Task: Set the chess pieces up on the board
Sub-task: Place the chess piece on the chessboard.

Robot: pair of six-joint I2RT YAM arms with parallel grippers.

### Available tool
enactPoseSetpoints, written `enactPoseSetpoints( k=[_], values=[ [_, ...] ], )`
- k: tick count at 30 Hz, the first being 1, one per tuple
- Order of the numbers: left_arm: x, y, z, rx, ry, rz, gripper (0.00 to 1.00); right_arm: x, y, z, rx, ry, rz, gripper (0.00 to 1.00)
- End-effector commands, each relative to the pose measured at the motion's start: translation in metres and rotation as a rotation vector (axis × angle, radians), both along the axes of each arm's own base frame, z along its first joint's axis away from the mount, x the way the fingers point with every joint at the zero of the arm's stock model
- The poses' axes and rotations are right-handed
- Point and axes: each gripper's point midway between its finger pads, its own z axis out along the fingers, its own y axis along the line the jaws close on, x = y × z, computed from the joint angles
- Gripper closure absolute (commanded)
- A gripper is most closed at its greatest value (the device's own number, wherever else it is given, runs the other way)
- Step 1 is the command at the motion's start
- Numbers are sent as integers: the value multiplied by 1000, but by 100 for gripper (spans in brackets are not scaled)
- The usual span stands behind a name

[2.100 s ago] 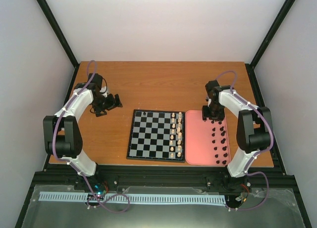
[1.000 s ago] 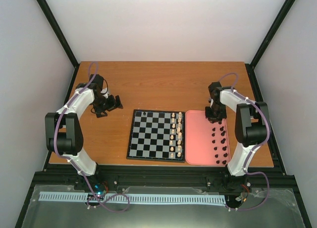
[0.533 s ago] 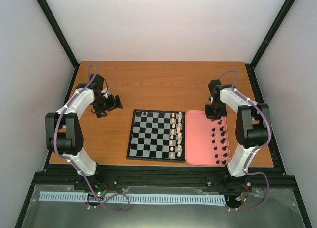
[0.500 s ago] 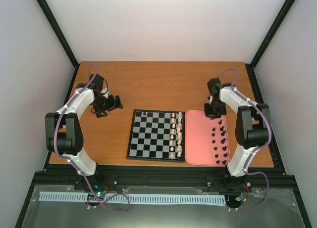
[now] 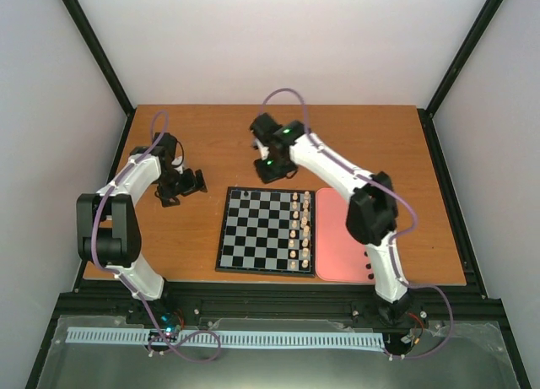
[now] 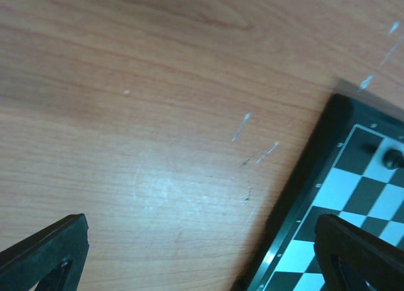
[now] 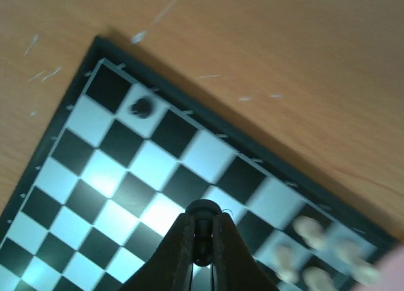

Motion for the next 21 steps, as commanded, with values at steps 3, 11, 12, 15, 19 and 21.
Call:
enactPoseSetpoints(
  k=[3,11,12,15,19,21],
  values=[
    [-13,12,0,54,13,36,0,-34,54,-39,-2,153,138,97],
    [-17,13,-7,61,26,38,0,-50,87,-55,14,206,224,97],
    [-16,13,-7,58,24,38,0,-51,90,-58,13,209,229,97],
    [-14,12,-6,53,22,37,0,-51,94,-66,11,217,237,97],
    [-12,12,-4,51,17,37,0,-50,97,-76,8,231,241,97],
    [-12,11,-3,48,17,35,0,-50,99,-80,6,235,244,97]
  ],
)
